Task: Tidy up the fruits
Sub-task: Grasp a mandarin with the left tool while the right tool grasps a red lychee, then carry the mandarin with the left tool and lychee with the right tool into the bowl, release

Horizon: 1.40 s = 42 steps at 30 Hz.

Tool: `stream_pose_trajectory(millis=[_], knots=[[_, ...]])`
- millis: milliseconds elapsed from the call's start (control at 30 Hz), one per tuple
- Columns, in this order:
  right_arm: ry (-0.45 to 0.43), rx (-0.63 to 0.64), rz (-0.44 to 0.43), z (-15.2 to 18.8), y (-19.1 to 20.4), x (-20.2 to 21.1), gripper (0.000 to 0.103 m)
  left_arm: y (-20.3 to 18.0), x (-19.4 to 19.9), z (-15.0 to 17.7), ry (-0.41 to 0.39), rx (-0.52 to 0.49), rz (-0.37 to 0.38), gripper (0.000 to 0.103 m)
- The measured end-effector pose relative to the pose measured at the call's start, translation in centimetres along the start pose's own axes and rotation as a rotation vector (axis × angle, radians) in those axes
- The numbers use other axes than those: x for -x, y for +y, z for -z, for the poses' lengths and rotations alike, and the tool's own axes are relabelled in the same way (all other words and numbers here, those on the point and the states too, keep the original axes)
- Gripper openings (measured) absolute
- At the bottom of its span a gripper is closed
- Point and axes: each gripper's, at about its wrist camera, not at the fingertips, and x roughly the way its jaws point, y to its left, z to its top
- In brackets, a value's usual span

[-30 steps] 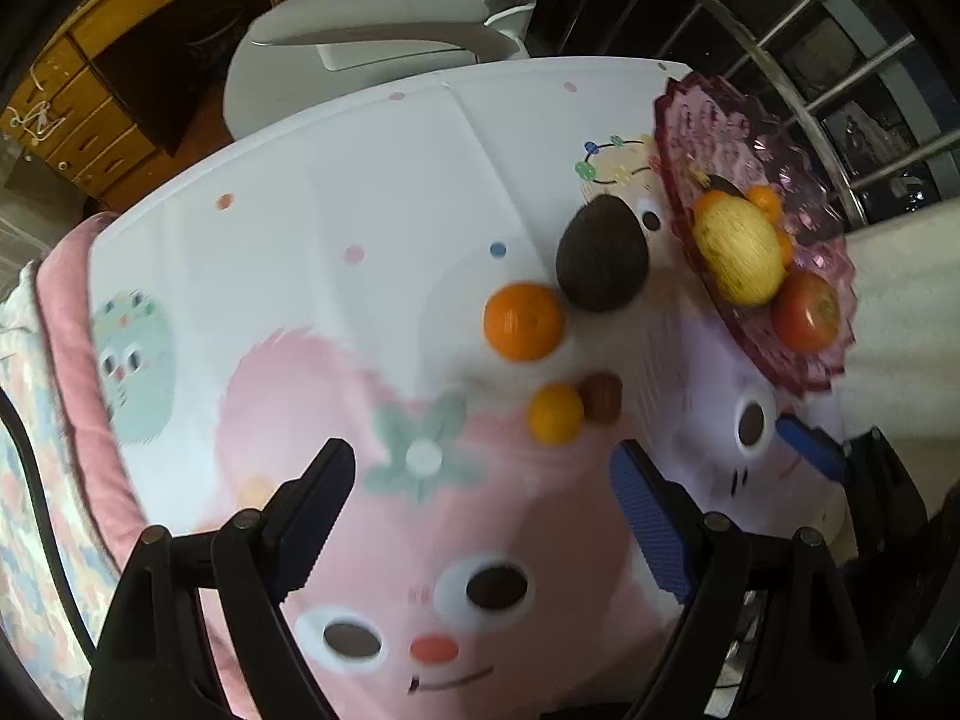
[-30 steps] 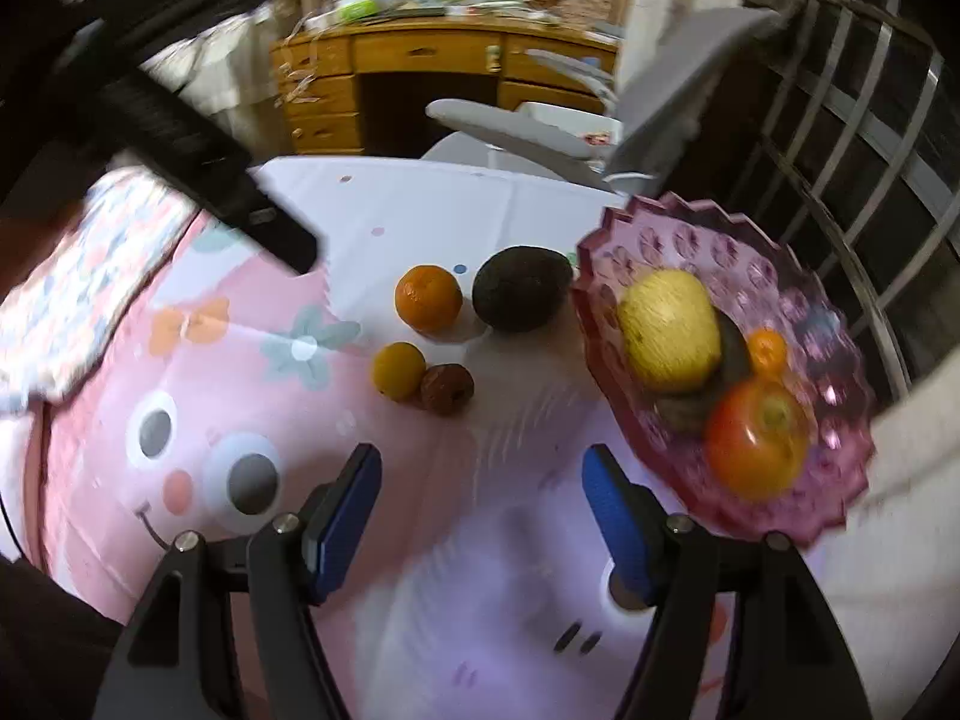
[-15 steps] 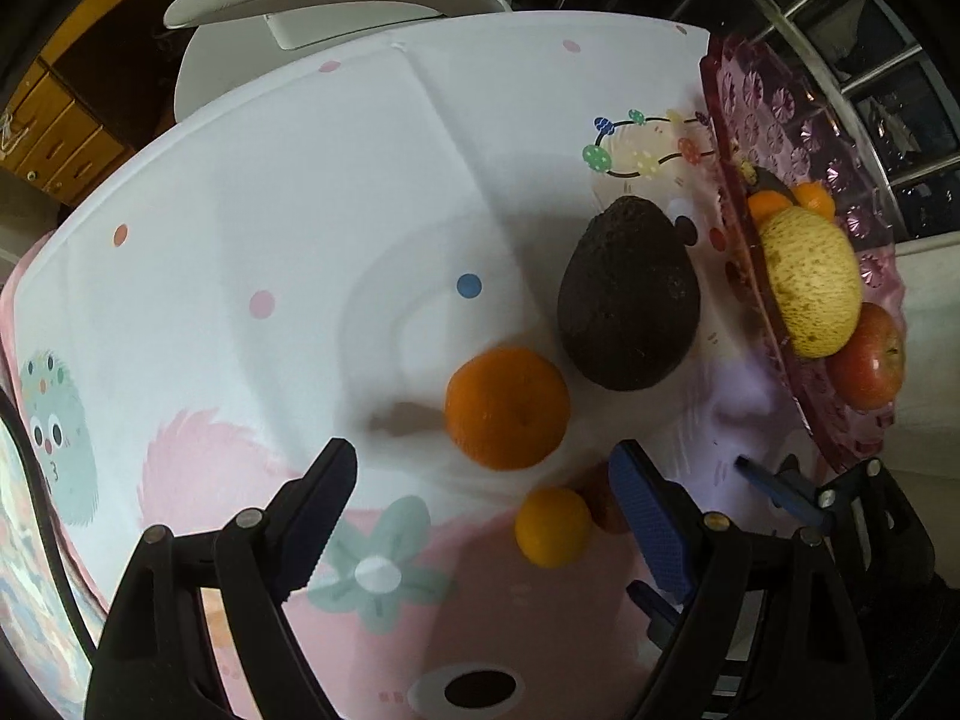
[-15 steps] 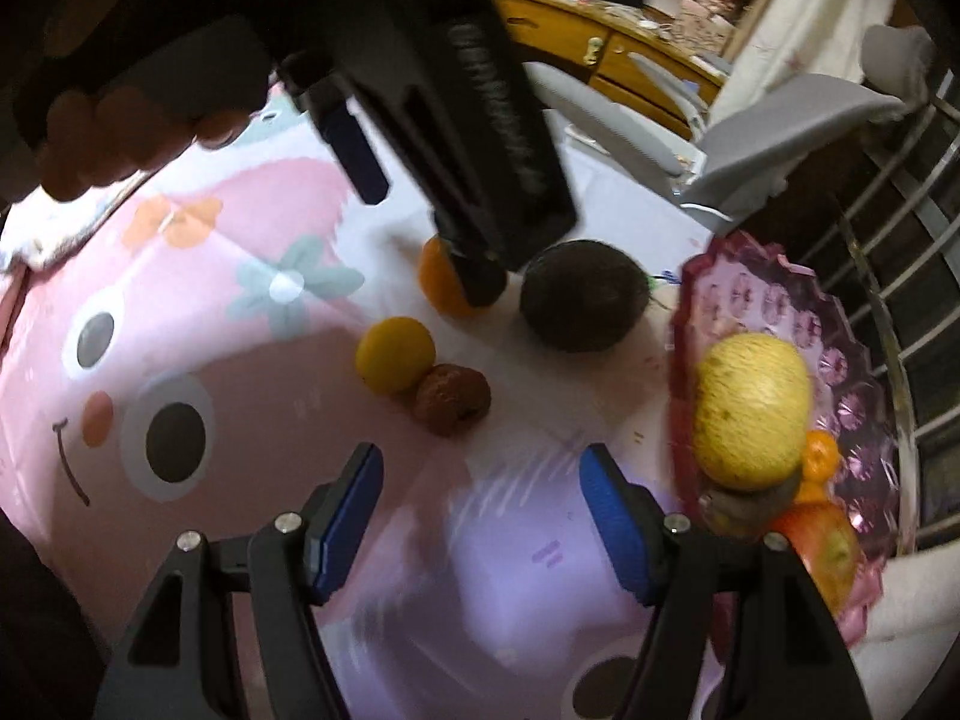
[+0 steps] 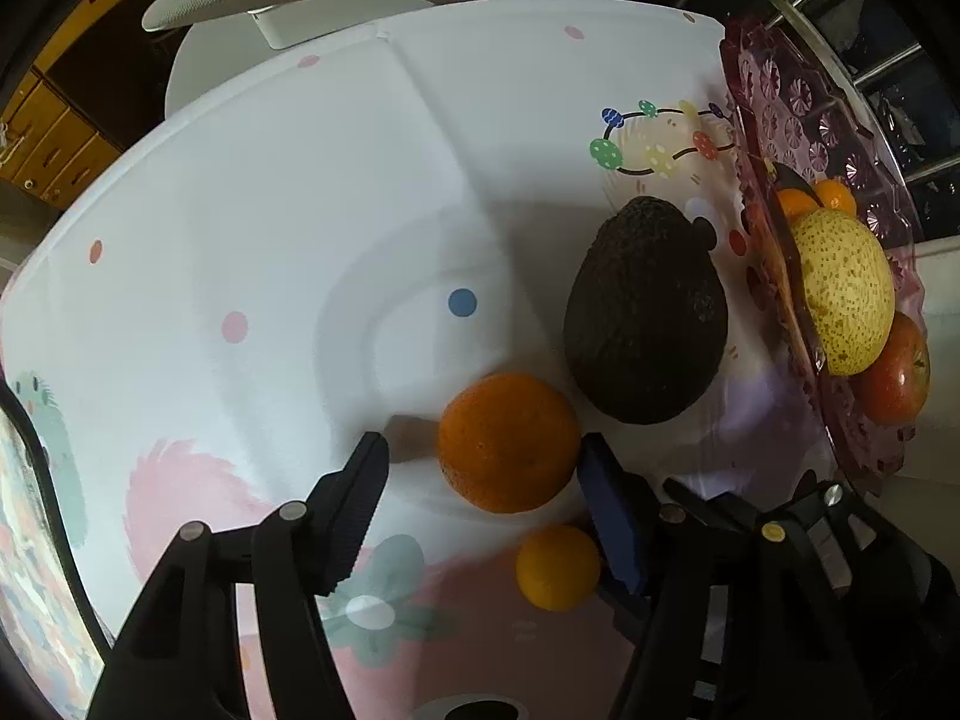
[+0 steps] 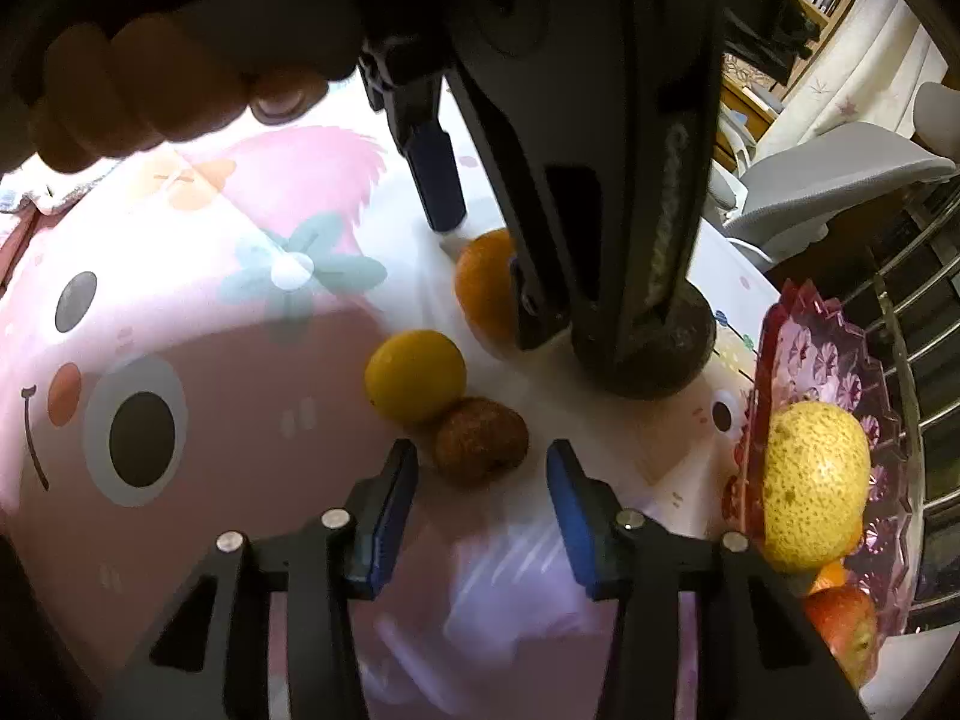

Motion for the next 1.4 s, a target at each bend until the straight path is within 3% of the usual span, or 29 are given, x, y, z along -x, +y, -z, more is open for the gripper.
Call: stream_pose_trajectory(millis=[267, 567, 867, 1133, 1400], knots=[[-0.021, 0.012, -0.002, -0.3, 0.6, -0.1, 0.034, -0.1, 0.0, -0.3, -0.027, -0.004, 0.054, 0.043], [-0.014, -0.015, -0.019, 0.3, 0.8, 0.4, 0.031, -0.8, 0.6, 0.3, -0.053, 0.021, 0.029, 0.042], [0.004, -0.045, -0.03, 0.7, -0.3, 2.4, 0.03, -1.1, 4.0, 0.9, -0.106, 0.039, 0.022, 0.042], [-0.026, -0.129, -0.032, 1.7, -2.4, 7.2, 0.03, -2.1, 8.9, 0.8, -0.204, 0.012, 0.037, 0.042], [-0.056, -0.263, 0.034, 3.3, -4.6, 10.2, 0.03, -4.0, 11.5, -1.3, -0.301, -0.014, 0.085, 0.042]])
